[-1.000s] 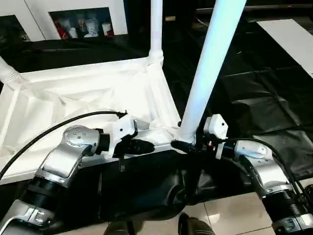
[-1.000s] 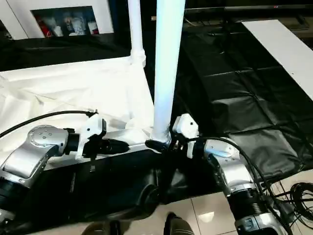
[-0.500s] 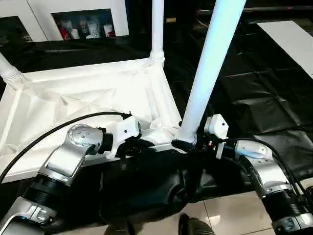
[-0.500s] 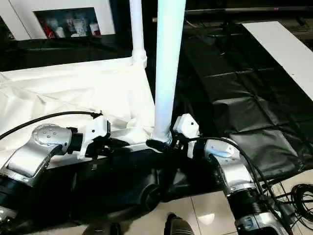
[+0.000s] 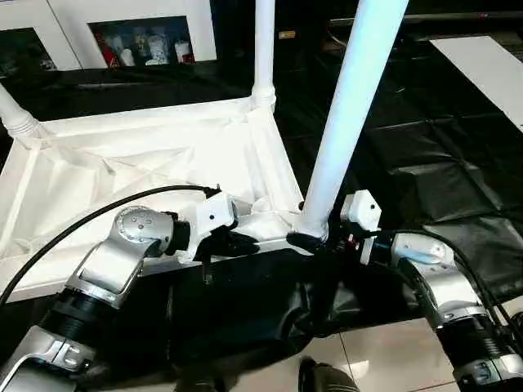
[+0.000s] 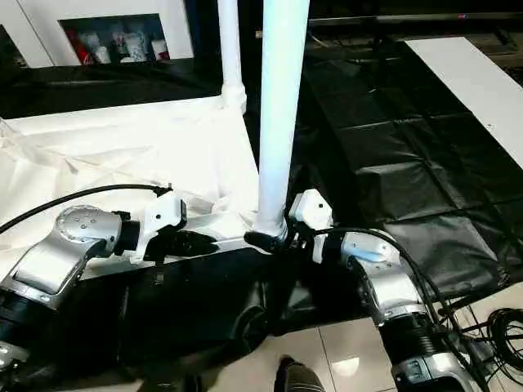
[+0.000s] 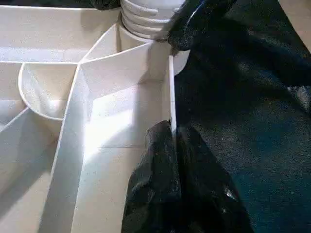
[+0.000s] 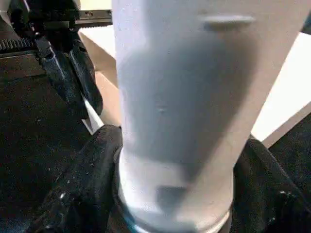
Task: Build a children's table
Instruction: Rotate leg to tighten
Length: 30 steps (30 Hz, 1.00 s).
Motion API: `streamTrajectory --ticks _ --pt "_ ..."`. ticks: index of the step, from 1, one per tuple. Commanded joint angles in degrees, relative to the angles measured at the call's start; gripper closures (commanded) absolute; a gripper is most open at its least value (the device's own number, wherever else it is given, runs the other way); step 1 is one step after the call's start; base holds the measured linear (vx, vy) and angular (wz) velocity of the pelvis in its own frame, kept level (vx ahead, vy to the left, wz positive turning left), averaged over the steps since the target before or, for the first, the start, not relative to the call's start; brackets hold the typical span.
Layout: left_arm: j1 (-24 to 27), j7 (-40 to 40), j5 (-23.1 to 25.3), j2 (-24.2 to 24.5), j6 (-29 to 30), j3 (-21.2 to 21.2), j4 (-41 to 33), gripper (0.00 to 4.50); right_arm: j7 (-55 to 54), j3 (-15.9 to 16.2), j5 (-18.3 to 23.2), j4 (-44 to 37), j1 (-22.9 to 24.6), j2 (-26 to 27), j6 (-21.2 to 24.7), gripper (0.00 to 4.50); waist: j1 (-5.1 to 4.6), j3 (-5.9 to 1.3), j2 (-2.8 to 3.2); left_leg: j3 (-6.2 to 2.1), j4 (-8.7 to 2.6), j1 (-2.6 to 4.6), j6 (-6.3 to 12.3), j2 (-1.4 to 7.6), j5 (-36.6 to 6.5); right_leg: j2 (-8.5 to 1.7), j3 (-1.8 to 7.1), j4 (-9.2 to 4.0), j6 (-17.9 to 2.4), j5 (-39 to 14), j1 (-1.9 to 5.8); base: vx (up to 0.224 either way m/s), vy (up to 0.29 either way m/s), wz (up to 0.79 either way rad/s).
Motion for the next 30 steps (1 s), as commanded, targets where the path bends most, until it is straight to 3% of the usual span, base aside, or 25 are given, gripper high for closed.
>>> streamTrajectory --ticks 1,6,9,12,13,14,17,19,20,21,22,23,24,25,26,27,28,29,30 --pt "1.58 0.49 2.41 0.44 2.03 -2.26 2.39 4.50 -0.33 0.00 -0.33 0.80 0.33 0.42 0.64 1.78 0.02 -4.11 -0.47 -0.96 -3.42 0.85 5.76 2.53 -11.08 -2.61 2.33 -3.77 -14.81 -14.11 3.23 0.000 0.000 0.00" --pt "1.83 1.46 2.24 -0.12 2.14 -2.14 2.13 4.50 -2.36 -0.51 0.70 0.21 0.94 2.17 3.11 1.78 -0.03 -3.95 -0.44 -0.94 -3.59 0.98 5.22 2.59 -12.69 -2.62 2.38 -4.06 -14.39 -16.42 2.97 0.000 0.000 0.00" --pt "1.85 3.29 2.45 -1.09 2.30 -1.78 2.11 4.50 -7.04 -0.53 -0.56 0.18 1.50 4.46 3.36 1.78 -0.14 -3.63 -0.46 -1.10 -3.92 0.96 4.04 2.65 -14.77 -2.73 2.41 -4.50 -12.88 -20.55 2.77 0.000 0.000 0.00" --pt "1.62 7.69 3.37 -3.34 3.84 -1.26 2.43 4.50 -16.81 -0.86 -3.56 2.32 1.31 9.10 3.35 1.78 -0.35 -3.41 -0.40 -1.26 -4.23 0.88 2.43 2.58 -16.64 -2.78 2.40 -4.92 -11.23 -24.82 2.46 0.000 0.000 0.00" --pt "1.59 10.46 4.26 -4.70 5.02 -1.34 2.52 4.50 -22.34 -0.92 -5.27 3.48 1.06 12.03 3.82 1.78 -0.58 -3.25 -0.46 -1.62 -4.53 0.83 1.05 2.52 -18.65 -2.95 2.27 -5.22 -9.56 -29.04 2.52 0.000 0.000 0.00" --pt "1.59 10.46 4.26 -4.70 5.02 -1.34 2.52 4.50 -22.34 -0.92 -5.27 3.48 1.06 12.03 3.82 1.78 -0.70 -3.10 -0.39 -1.67 -4.59 1.06 0.41 2.44 -20.31 -2.99 2.30 -5.64 -8.41 -31.88 2.12 0.000 0.000 0.00" --pt "1.54 15.45 5.77 -7.26 7.14 -1.35 2.75 4.50 -30.60 -1.30 -7.13 5.19 0.40 16.54 5.01 1.78 -1.30 -2.87 -0.23 -2.15 -5.04 1.36 -0.75 2.40 -23.68 -2.99 1.98 -6.24 -6.43 -35.87 1.86 0.000 0.000 0.00" --pt "1.07 25.89 7.65 -13.08 10.76 0.28 4.29 4.50 -43.14 -2.64 -9.31 9.02 -1.64 22.33 6.29 1.78 -1.72 -2.78 -0.13 -2.26 -5.29 1.30 -1.38 2.46 -24.54 -2.94 1.84 -6.38 -5.98 -35.87 1.77 0.000 0.000 0.00" --pt "1.04 26.28 7.71 -13.30 10.90 0.35 4.36 4.50 -43.58 -2.70 -9.38 9.16 -1.71 22.52 6.32 1.78 -2.01 -2.59 -0.14 -2.47 -5.34 1.65 -1.81 2.32 -26.68 -2.75 1.58 -6.74 -5.19 -37.55 1.49 0.000 0.000 0.00" --pt "0.80 30.72 8.59 -15.96 11.88 1.26 4.79 4.50 -46.75 -3.76 -9.19 10.75 -2.48 24.69 6.87 1.78 -2.19 -2.62 -0.53 -2.48 -5.29 1.77 -1.84 2.26 -27.47 -2.73 1.51 -6.87 -4.61 -38.20 1.43 0.000 0.000 0.00" --pt "0.65 32.80 8.98 -17.49 12.21 1.54 5.11 4.50 -48.50 -4.35 -8.90 11.86 -2.99 26.06 6.99 1.78 -2.27 -2.57 -0.27 -2.64 -5.36 1.94 -1.67 2.21 -28.79 -2.79 1.35 -7.16 -3.88 -38.72 1.39 0.000 0.000 0.00" --pt "0.59 33.26 9.07 -17.80 12.20 1.60 5.25 4.50 -48.79 -4.38 -8.92 12.13 -3.11 26.32 6.87 1.78 -2.38 -2.50 -0.56 -2.65 -5.50 1.98 -1.33 2.13 -29.83 -2.64 1.12 -7.58 -3.01 -39.11 1.35 0.000 0.000 0.00" --pt "0.18 36.10 9.61 -19.70 12.12 1.97 6.17 4.50 -50.64 -4.46 -9.18 13.84 -3.88 27.98 5.97 1.78 -2.36 -2.44 -0.39 -2.67 -5.47 2.11 -1.27 2.09 -30.44 -2.73 1.07 -7.65 -2.78 -39.53 1.21 0.000 0.000 0.00" --pt "0.07 36.73 9.83 -20.15 12.11 1.89 6.35 4.50 -51.00 -4.44 -9.31 14.46 -4.14 28.64 5.49 1.78 -2.46 -2.11 -0.18 -2.66 -5.49 2.78 -1.27 2.01 -32.84 -2.55 0.69 -8.41 -1.86 -41.23 0.73 0.000 0.000 0.00" --pt "-0.07 36.72 10.02 -20.24 11.78 1.63 6.47 4.50 -51.16 -4.36 -9.43 15.04 -4.41 29.14 5.22 1.78 -2.83 -1.75 -0.26 -2.82 -5.39 3.39 -1.32 1.77 -35.78 -2.30 -0.26 -9.38 -0.48 -43.85 0.55 0.000 0.000 0.00" --pt "-0.24 36.55 10.17 -20.21 11.53 1.45 6.56 4.50 -50.81 -4.08 -9.68 15.77 -4.83 29.47 4.58 1.78 -2.94 -1.61 -0.14 -3.00 -5.53 3.69 -1.44 1.82 -37.46 -2.18 -0.86 -9.75 0.11 -44.61 0.61 0.000 0.000 0.00" --pt "-0.40 36.27 10.37 -20.15 11.29 1.33 6.62 4.50 -50.38 -3.81 -9.93 16.35 -5.14 29.69 4.03 1.78 -3.34 -1.55 0.30 -3.45 -6.19 3.41 -1.66 2.07 -40.08 -1.88 -1.92 -9.75 0.65 -43.02 1.63 0.000 0.000 0.00" --pt "-0.48 34.91 10.50 -19.69 10.59 1.05 6.53 4.50 -47.69 -3.72 -9.06 16.40 -5.19 29.99 3.00 1.78 -3.42 -1.22 1.26 -3.89 -7.94 3.08 -2.79 2.98 -45.53 -1.16 -2.75 -8.28 -0.58 -36.61 2.55 0.000 0.000 0.00" --pt "-0.47 34.62 10.58 -19.61 10.66 1.08 6.43 4.50 -46.93 -3.74 -8.83 16.36 -5.20 30.06 2.67 1.78 -3.40 -1.31 1.34 -3.97 -9.01 2.18 -3.09 3.60 -47.67 -0.94 -2.49 -5.96 -1.63 -30.98 3.83 0.000 0.000 0.00"
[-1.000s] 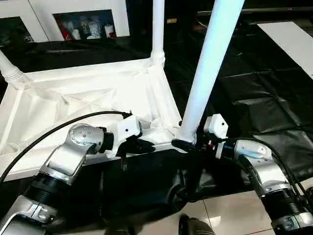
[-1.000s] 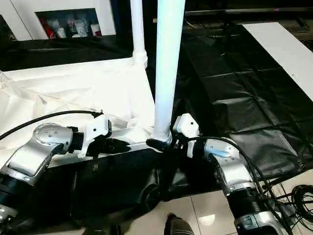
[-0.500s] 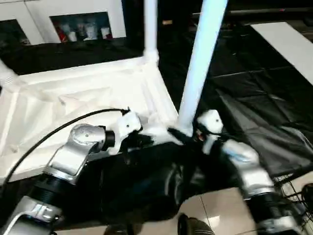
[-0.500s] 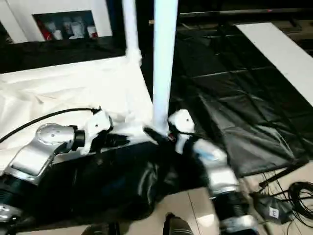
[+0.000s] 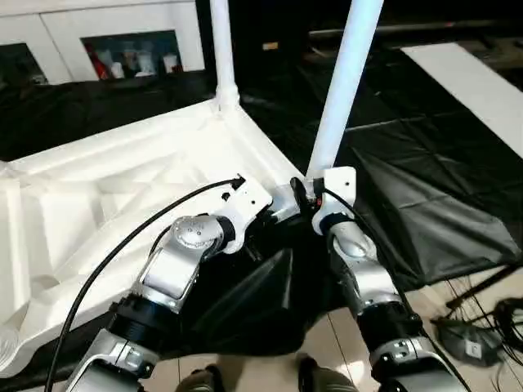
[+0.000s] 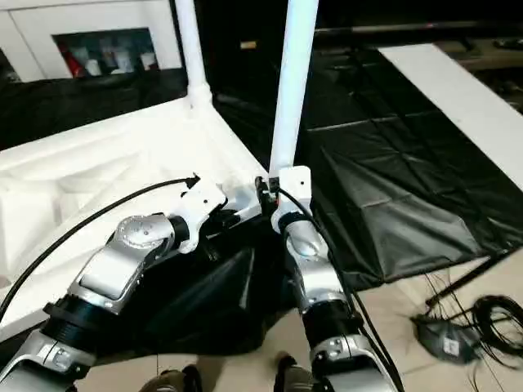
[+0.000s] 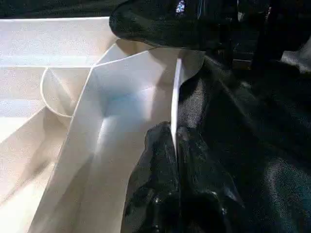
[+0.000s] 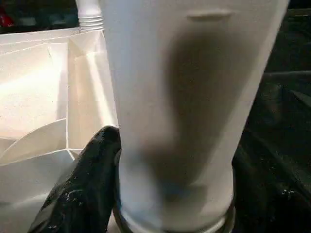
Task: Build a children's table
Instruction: Rotate leg to tighten
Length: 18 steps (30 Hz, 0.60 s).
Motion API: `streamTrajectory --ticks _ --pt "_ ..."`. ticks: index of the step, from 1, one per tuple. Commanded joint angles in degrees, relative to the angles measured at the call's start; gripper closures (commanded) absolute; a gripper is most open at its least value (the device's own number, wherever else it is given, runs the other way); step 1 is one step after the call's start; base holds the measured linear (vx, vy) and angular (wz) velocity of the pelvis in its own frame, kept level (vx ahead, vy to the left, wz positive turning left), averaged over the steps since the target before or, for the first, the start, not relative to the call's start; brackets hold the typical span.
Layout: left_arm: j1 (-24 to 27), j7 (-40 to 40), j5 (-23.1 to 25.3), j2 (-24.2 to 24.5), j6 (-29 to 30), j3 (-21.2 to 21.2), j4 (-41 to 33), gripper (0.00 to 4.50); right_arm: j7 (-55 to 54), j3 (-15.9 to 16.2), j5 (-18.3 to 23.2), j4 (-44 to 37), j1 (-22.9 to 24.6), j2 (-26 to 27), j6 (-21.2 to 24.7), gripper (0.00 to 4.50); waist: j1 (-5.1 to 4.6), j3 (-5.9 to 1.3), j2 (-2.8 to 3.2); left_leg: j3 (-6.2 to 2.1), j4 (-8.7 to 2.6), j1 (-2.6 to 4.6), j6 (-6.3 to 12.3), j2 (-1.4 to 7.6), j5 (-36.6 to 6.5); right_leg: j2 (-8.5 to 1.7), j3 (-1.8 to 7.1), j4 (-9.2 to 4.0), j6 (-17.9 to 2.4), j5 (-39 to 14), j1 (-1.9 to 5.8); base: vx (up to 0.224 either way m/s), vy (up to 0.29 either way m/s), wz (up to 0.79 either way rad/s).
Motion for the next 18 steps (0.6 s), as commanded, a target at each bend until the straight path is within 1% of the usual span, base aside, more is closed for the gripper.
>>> streamTrajectory --ticks 1,2,3,4,5,6,7,8,9,10,11,12,13,14,15,16,17,18 --pt "0.52 4.45 0.87 -1.41 0.03 -0.08 4.26 4.50 8.35 4.98 2.37 1.38 2.33 5.63 -0.56 1.78 0.62 -1.15 1.01 -1.50 -10.93 -0.54 -3.08 5.20 -51.44 -0.20 0.45 4.70 -4.93 -17.87 2.87 0.000 0.000 0.00" --pt "0.64 3.36 0.80 -0.90 -0.66 -0.27 4.09 4.50 9.41 4.47 3.27 0.98 2.36 5.62 -0.29 1.78 1.91 -1.65 -0.05 0.44 -10.42 1.51 -2.70 4.41 -48.59 -0.62 2.35 4.38 -5.43 -17.73 0.77 0.000 0.000 0.00" --pt "0.85 2.29 0.64 -0.29 -0.82 -0.45 3.87 4.50 10.19 3.94 4.13 0.31 2.49 5.50 -0.41 1.43 1.05 -2.21 -2.12 0.56 -6.04 3.83 -1.87 2.33 -42.26 -2.12 4.03 -0.64 -4.16 -26.35 -1.81 0.030 -0.090 0.25" --pt "0.85 2.29 0.64 -0.29 -0.82 -0.45 3.87 4.50 10.19 3.94 4.13 0.31 2.49 5.50 -0.41 1.08 1.65 -1.40 -2.66 -0.06 0.41 5.88 0.84 0.15 -29.07 -5.79 4.58 -6.53 -1.08 -49.29 -4.43 0.065 -0.076 -0.07" --pt "1.60 -0.59 0.30 1.68 -1.89 -0.84 3.01 4.50 12.53 2.89 5.77 -1.83 2.69 3.81 -1.13 1.08 1.56 -1.46 -2.53 -1.22 -0.12 3.23 2.11 0.50 -21.83 -7.46 5.39 -5.86 -0.83 -51.96 -1.45 0.065 -0.076 -0.07" --pt "2.02 -1.71 0.17 2.61 -2.35 -0.96 2.54 4.50 13.50 2.51 6.27 -2.85 2.81 2.70 -1.58 1.07 2.07 -2.28 -2.08 -2.42 -3.39 -1.43 1.87 1.60 -13.12 -6.42 4.49 -3.03 -1.41 -44.78 3.10 0.081 -0.005 -0.41" --pt "2.33 -2.38 0.11 3.17 -2.70 -1.04 2.20 4.50 14.11 2.31 6.55 -3.48 2.92 2.00 -1.84 0.95 1.82 -2.49 -0.99 -2.71 -4.79 -1.01 0.68 2.46 -14.85 -4.02 3.27 -1.90 -3.64 -33.71 2.08 0.084 0.009 -0.33" --pt "2.56 -3.09 -0.16 3.51 -3.01 -1.06 1.88 4.50 14.82 2.36 6.70 -4.07 3.09 1.42 -1.92 0.95 1.37 -2.83 -0.66 -2.74 -4.84 -0.11 0.12 2.88 -19.05 -3.18 3.00 -1.01 -6.78 -24.37 1.57 0.084 0.009 -0.33" --pt "3.15 -4.82 -0.66 4.59 -3.89 -1.12 1.05 4.50 17.15 2.80 6.97 -5.99 3.73 -0.54 -2.03 0.79 1.29 -2.75 -0.70 -2.65 -4.91 0.11 0.00 2.94 -20.31 -3.16 3.07 -0.87 -8.26 -21.49 1.49 0.000 0.000 0.00" --pt "3.90 -7.41 -1.59 6.02 -5.12 -1.14 -0.05 4.50 21.24 3.42 7.71 -8.89 4.82 -3.18 -1.66 0.69 1.30 -2.92 -1.17 -2.03 -4.57 0.63 0.39 2.69 -21.23 -3.11 3.33 -0.94 -10.02 -19.33 1.30 0.000 0.000 0.00" --pt "4.34 -8.98 -2.28 6.85 -5.22 -1.07 -0.79 4.50 24.11 3.75 8.46 -10.80 5.56 -4.76 -1.11 0.69 1.35 -3.01 -1.65 -1.50 -4.17 0.67 1.87 2.37 -19.97 -3.28 3.66 -1.13 -10.31 -20.25 1.48 0.000 0.000 0.00" --pt "4.34 -8.98 -2.28 6.85 -5.22 -1.07 -0.79 4.50 24.11 3.75 8.46 -10.80 5.56 -4.76 -1.11 0.69 1.35 -3.01 -1.65 -1.50 -4.17 0.67 1.87 2.37 -19.97 -3.28 3.66 -1.13 -10.31 -20.25 1.48 0.000 0.000 0.00" --pt "4.85 -11.66 -3.13 8.63 -6.45 -0.96 -1.27 4.50 28.81 4.19 9.48 -13.93 6.91 -8.07 -0.70 0.69 1.50 -3.09 -1.53 -1.22 -4.02 0.51 3.22 2.41 -17.62 -3.47 3.76 -1.39 -10.14 -23.45 1.50 0.000 0.000 0.00" --pt "5.06 -13.14 -3.66 9.51 -6.76 -0.89 -1.49 4.50 31.75 4.41 10.71 -15.56 7.62 -9.64 0.38 0.69 1.52 -3.17 -1.50 -1.20 -3.99 0.28 3.69 2.58 -16.36 -3.52 3.81 -1.33 -9.90 -24.12 1.45 0.000 0.000 0.00" --pt "5.13 -13.60 -3.85 9.78 -6.93 -0.89 -1.53 4.50 32.78 4.41 11.11 -16.04 7.85 -10.06 0.75 0.69 1.60 -3.13 -1.44 -1.12 -4.01 0.34 3.84 2.61 -16.25 -3.47 3.79 -1.44 -9.80 -24.59 1.33 0.000 0.000 0.00" --pt "5.27 -15.61 -4.31 11.15 -8.02 -0.94 -1.57 4.50 37.10 4.79 12.28 -17.91 8.83 -12.34 1.81 0.69 1.76 -3.45 -1.24 -0.88 -3.74 0.72 3.98 2.68 -15.35 -3.45 3.86 -1.39 -10.34 -23.46 1.12 0.000 0.000 0.00" --pt "5.29 -16.88 -4.57 12.02 -8.58 -0.89 -1.58 4.50 39.78 5.09 12.89 -18.91 9.39 -13.90 2.31 0.69 2.02 -3.72 -1.02 -0.66 -3.55 0.76 4.27 2.79 -13.88 -3.24 3.87 -1.11 -11.21 -20.75 1.21 0.000 0.000 0.00" --pt "5.28 -18.75 -4.97 13.29 -9.32 -0.74 -1.57 4.50 43.67 5.53 13.71 -20.28 10.20 -16.28 2.93 0.69 2.15 -3.75 -1.08 -0.61 -3.53 0.82 4.52 2.83 -13.66 -3.07 3.77 -1.09 -11.46 -20.18 1.20 0.000 0.000 0.00"
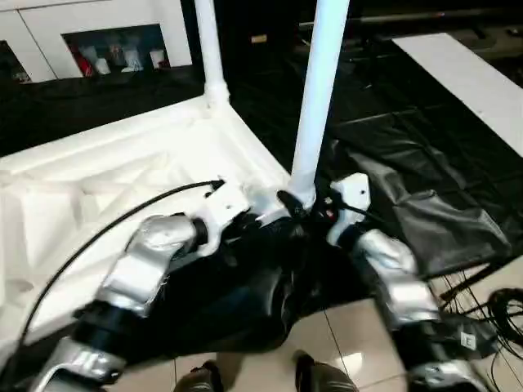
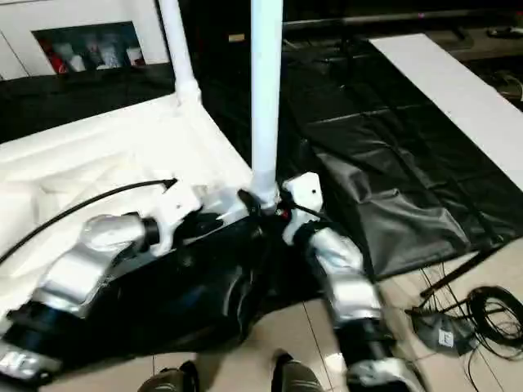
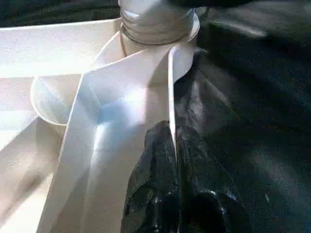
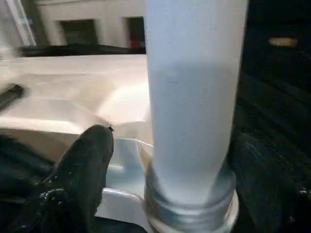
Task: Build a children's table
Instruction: Rotate leg to tighten
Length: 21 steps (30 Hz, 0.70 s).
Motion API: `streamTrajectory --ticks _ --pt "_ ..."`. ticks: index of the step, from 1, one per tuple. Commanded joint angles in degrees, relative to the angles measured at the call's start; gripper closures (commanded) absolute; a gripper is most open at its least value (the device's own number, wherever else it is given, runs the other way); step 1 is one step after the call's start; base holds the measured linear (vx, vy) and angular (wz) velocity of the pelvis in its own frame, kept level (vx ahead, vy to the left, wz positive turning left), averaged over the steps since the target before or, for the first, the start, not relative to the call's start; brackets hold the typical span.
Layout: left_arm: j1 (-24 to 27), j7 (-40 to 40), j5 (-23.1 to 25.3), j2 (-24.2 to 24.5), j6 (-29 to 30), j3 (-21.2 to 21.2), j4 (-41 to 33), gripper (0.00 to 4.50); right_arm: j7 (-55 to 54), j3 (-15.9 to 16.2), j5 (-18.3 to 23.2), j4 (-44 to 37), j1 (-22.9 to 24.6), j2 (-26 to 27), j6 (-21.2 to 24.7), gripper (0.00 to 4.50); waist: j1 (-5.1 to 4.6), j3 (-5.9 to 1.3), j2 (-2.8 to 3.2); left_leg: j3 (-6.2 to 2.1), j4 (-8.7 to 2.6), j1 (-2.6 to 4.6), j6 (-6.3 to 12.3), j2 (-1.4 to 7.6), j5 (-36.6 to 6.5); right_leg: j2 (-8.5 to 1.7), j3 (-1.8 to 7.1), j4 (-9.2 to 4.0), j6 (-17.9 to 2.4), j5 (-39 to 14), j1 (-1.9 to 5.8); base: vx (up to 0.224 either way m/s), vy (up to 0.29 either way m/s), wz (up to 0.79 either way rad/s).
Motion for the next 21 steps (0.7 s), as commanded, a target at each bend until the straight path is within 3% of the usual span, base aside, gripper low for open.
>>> streamTrajectory --ticks 1,2,4,6,8,10,11,13,15,17,21 --pt "1.89 -4.19 -0.02 1.35 -0.83 -1.92 2.01 4.50 6.21 1.71 1.56 -2.57 1.11 -1.63 1.34 0.69 0.56 -4.23 -0.32 -0.37 -3.12 0.83 5.33 2.95 -13.05 -3.26 3.01 -4.10 -9.90 -20.86 2.36 0.000 0.000 0.00" --pt "1.66 -5.72 -0.35 2.30 -1.48 -1.84 2.30 4.50 8.84 1.97 2.28 -3.06 1.40 -3.38 2.09 0.69 0.78 -4.59 -0.16 -0.20 -2.88 0.95 5.22 2.85 -12.49 -3.19 2.99 -3.97 -10.76 -20.53 2.28 0.000 0.000 0.00" --pt "1.31 -7.33 -0.74 3.28 -2.34 -1.89 2.71 4.50 11.42 2.49 2.70 -3.44 1.61 -5.20 2.71 0.69 0.97 -4.71 -0.44 -0.20 -2.60 0.47 5.47 2.76 -10.62 -3.16 3.03 -3.52 -11.47 -18.45 2.50 0.053 -0.040 0.08" --pt "1.11 -9.87 -1.72 4.45 -3.11 -2.05 2.46 4.50 13.71 3.27 2.35 -3.32 1.65 -6.98 2.82 0.69 1.02 -4.73 -0.32 -0.12 -2.40 0.49 5.48 2.82 -10.57 -3.16 3.05 -3.29 -11.86 -18.43 2.32 0.059 -0.033 0.07" --pt "0.99 -12.48 -3.20 5.40 -3.11 -2.05 1.66 4.50 15.85 4.02 1.99 -3.18 1.52 -8.41 3.00 0.69 0.97 -5.77 -0.07 -0.20 -1.67 -0.03 6.31 2.86 -5.31 -2.93 2.84 -1.72 -14.10 -10.01 2.97 0.081 -0.017 0.01" --pt "0.90 -14.19 -4.23 5.92 -2.82 -2.14 0.95 4.50 16.38 4.21 1.62 -2.51 1.02 -8.78 2.50 0.69 0.87 -5.96 -0.03 -0.12 -1.19 -0.63 7.49 2.70 -2.86 -2.73 2.83 -0.90 -15.85 -3.29 3.27 0.076 -0.005 -0.03" --pt "0.90 -14.31 -4.29 5.95 -2.80 -2.15 0.91 4.50 16.41 4.22 1.57 -2.44 0.98 -8.79 2.44 0.69 1.03 -6.16 0.12 0.04 -1.01 -0.11 7.70 2.75 -3.13 -2.60 2.88 -0.73 -16.54 -1.63 3.12 0.070 -0.003 -0.02" --pt "0.93 -16.11 -5.00 6.45 -2.55 -2.31 0.43 4.50 17.21 4.59 0.79 -0.95 0.08 -9.01 1.38 0.69 1.04 -6.36 0.02 0.05 -0.91 -0.20 8.28 2.68 -2.46 -2.52 2.81 -0.44 -17.36 -0.02 3.39 0.000 0.000 0.00" --pt "0.84 -16.49 -4.98 6.50 -2.77 -2.36 0.66 4.50 17.64 4.74 0.36 -0.13 -0.32 -9.15 0.67 0.69 1.19 -6.12 0.03 0.09 -0.98 -0.15 8.25 2.80 -3.47 -2.52 2.76 -0.66 -17.21 -1.80 3.32 0.000 0.000 0.00" --pt "0.80 -17.02 -5.35 6.72 -2.78 -2.42 0.63 4.50 18.06 4.81 0.37 0.59 -0.80 -9.11 0.51 0.69 1.37 -5.88 0.07 0.06 -1.20 0.06 6.67 2.96 -6.70 -2.63 2.77 -1.16 -16.34 -7.21 3.20 0.000 0.000 0.00" --pt "0.43 -17.40 -5.48 7.05 -2.74 -2.59 0.90 4.50 18.40 5.14 -0.53 2.29 -1.95 -9.14 -0.96 0.84 1.39 -5.79 0.09 -0.01 -1.39 0.35 4.54 3.05 -9.52 -2.70 2.88 -1.52 -15.08 -11.68 3.06 0.000 0.000 0.00"
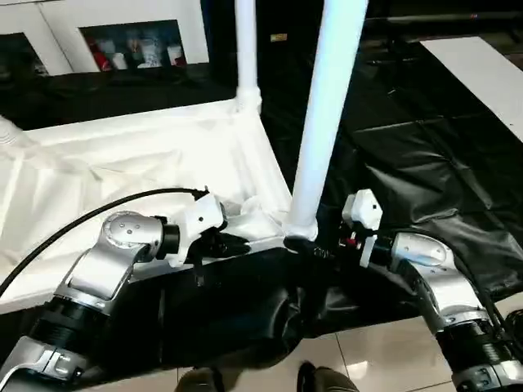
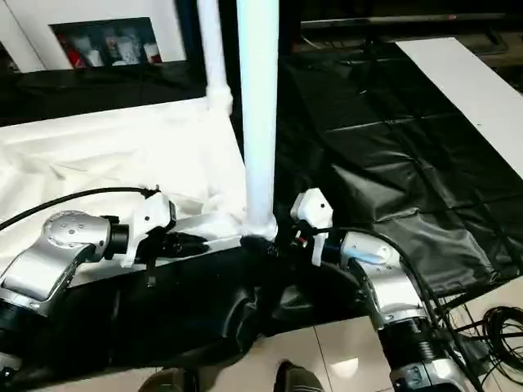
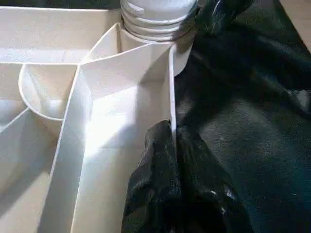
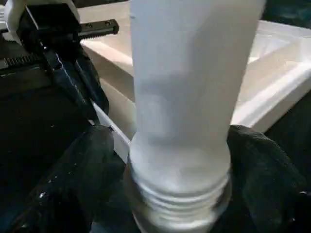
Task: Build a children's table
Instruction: Rotate leg to tighten
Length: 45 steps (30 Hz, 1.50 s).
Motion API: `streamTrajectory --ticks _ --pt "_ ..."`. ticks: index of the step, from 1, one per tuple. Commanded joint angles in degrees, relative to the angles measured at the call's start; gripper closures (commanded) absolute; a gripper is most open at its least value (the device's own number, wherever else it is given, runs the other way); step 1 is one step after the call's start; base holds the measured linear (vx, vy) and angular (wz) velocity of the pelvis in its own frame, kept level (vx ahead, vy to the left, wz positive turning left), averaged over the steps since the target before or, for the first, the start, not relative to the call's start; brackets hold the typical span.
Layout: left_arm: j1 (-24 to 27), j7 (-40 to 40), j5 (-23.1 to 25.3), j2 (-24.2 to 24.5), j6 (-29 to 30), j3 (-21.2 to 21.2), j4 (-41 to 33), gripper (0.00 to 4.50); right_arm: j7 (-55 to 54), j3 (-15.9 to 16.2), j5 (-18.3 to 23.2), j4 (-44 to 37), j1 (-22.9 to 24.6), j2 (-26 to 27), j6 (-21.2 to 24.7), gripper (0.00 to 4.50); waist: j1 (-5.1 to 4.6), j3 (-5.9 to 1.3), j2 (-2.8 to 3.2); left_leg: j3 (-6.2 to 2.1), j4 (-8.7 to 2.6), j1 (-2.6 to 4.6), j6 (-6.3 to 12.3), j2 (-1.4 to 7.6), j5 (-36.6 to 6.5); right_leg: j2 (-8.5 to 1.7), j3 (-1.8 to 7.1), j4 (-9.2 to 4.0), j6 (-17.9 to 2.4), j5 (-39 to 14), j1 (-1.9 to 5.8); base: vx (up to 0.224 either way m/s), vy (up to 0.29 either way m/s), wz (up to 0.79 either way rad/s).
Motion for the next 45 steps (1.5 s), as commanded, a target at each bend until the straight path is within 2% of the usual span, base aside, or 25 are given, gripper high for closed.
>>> streamTrajectory --ticks 1,6,11,15,19,23,25,26,29,30,31,34,38,40,43,45 --pt "0.34 -2.31 0.09 0.32 -0.07 -2.20 0.34 4.50 0.95 0.45 -0.94 0.44 -0.69 -0.25 -1.16 0.96 -0.01 -5.07 -0.31 -0.14 -3.13 0.73 4.93 1.91 -9.63 -3.26 2.84 -3.50 -15.28 -12.00 3.21 0.000 0.000 0.00" --pt "-0.27 -2.48 0.58 0.26 -0.46 -2.05 1.35 4.50 1.67 0.93 -2.20 2.70 -1.92 -0.60 -2.96 1.31 0.19 -5.48 -0.43 -0.10 -2.75 0.44 6.06 1.76 -6.26 -3.18 2.86 -2.85 -15.81 -7.28 3.47 0.000 0.000 0.00" --pt "-0.48 -2.28 0.52 0.40 -0.51 -2.17 1.66 4.50 2.03 1.55 -3.13 4.44 -2.75 -1.00 -4.42 1.73 0.27 -5.46 -0.57 -0.08 -2.66 0.40 6.11 1.70 -7.13 -3.17 2.82 -2.94 -15.68 -8.69 3.50 0.000 0.000 0.00" --pt "-0.64 -2.36 0.56 0.46 -0.66 -2.13 1.98 4.50 2.32 1.51 -3.49 5.39 -3.25 -0.99 -5.26 1.78 0.29 -5.49 -0.52 -0.15 -2.65 0.39 5.72 1.74 -7.56 -3.19 2.82 -2.93 -15.42 -9.55 3.50 0.000 0.000 0.00" --pt "-0.96 -2.21 0.81 0.47 -1.06 -2.10 2.63 4.50 2.60 1.33 -3.82 7.03 -4.11 -0.97 -6.29 1.80 0.29 -5.63 -0.55 -0.13 -2.53 0.37 6.27 1.68 -6.59 -3.11 2.77 -2.72 -15.80 -8.00 3.53 0.000 0.000 0.00" --pt "-0.95 -0.75 1.38 -0.01 -1.24 -2.02 2.89 4.50 0.84 0.43 -3.11 7.54 -4.11 -0.05 -4.95 1.80 0.30 -5.51 -0.62 -0.15 -2.52 0.33 5.83 1.67 -7.76 -3.15 2.80 -2.91 -15.42 -10.04 3.50 0.000 0.000 0.00" --pt "-1.25 2.48 2.63 -1.12 -1.17 -1.76 3.82 4.50 -3.25 -1.00 -2.67 8.56 -4.28 1.67 -3.05 1.80 0.27 -5.43 -0.58 -0.17 -2.56 0.32 5.59 1.68 -8.26 -3.18 2.83 -3.01 -15.19 -10.89 3.47 0.000 0.000 0.00" --pt "-1.52 5.24 3.08 -2.42 -0.41 -1.20 4.56 4.50 -5.91 -2.00 -2.18 9.12 -4.20 3.16 -2.50 1.80 0.22 -5.21 -0.42 -0.20 -2.69 0.41 4.94 1.68 -9.33 -3.16 2.82 -3.28 -14.76 -12.90 3.27 0.000 0.000 0.00" --pt "-1.62 10.34 3.61 -5.37 1.38 -0.48 5.21 4.50 -12.81 -3.54 -2.32 10.98 -3.84 6.74 -2.69 1.81 0.17 -4.92 -0.56 -0.33 -2.98 0.71 2.30 1.65 -13.28 -3.33 2.80 -4.08 -12.31 -21.13 2.97 0.000 0.000 0.00" --pt "-1.62 10.34 3.61 -5.37 1.38 -0.48 5.21 4.50 -12.81 -3.54 -2.32 10.98 -3.84 6.74 -2.69 1.81 0.18 -4.95 -0.55 -0.39 -2.99 0.70 2.05 1.65 -13.65 -3.35 2.77 -4.10 -11.93 -21.85 2.97 0.000 0.000 0.00" --pt "-1.49 13.23 4.25 -7.27 3.31 -0.76 5.45 4.50 -19.46 -4.02 -3.73 11.92 -3.38 9.62 -2.89 1.81 0.16 -4.91 -0.51 -0.45 -3.05 0.66 1.93 1.63 -13.93 -3.36 2.76 -4.18 -11.55 -22.37 2.98 0.000 0.000 0.00" --pt "-1.80 18.43 5.55 -10.23 6.15 -0.65 6.37 4.50 -27.40 -4.35 -5.46 11.99 -2.84 13.56 -1.91 1.81 -0.41 -4.65 -0.49 -0.68 -3.42 0.63 0.68 1.52 -16.54 -3.31 2.63 -4.64 -9.86 -25.73 2.67 0.000 0.000 0.00" --pt "-3.23 27.79 8.01 -15.41 9.24 0.21 8.75 4.50 -39.62 -5.32 -7.86 13.53 -3.20 19.20 0.91 1.81 -0.78 -4.57 -0.66 -0.82 -3.52 1.11 0.11 1.26 -19.05 -3.32 2.61 -5.41 -7.37 -31.03 2.05 0.000 0.000 0.00" --pt "-4.20 33.01 9.40 -18.93 10.53 0.22 10.26 4.50 -45.99 -5.66 -8.73 15.68 -4.16 22.73 1.89 1.82 -1.01 -4.45 -0.81 -0.96 -3.60 1.09 -0.03 1.10 -20.12 -3.29 2.40 -5.74 -6.00 -33.23 1.89 0.000 0.000 0.00" --pt "-4.93 35.59 10.67 -21.13 10.87 -0.58 11.17 4.50 -49.57 -5.65 -9.25 17.90 -5.54 25.28 1.74 1.82 -1.23 -4.62 -0.75 -1.15 -3.72 1.16 0.25 0.96 -22.08 -3.37 2.03 -6.36 -3.71 -35.51 1.74 0.000 0.000 0.00" --pt "-5.11 35.89 10.97 -21.64 10.81 -0.81 11.24 4.50 -49.79 -5.61 -9.45 18.44 -5.97 25.97 1.52 1.82 -1.30 -4.81 -0.60 -1.23 -3.89 1.07 0.46 1.01 -22.19 -3.37 1.87 -6.44 -3.46 -34.67 1.89 0.000 0.000 0.00"
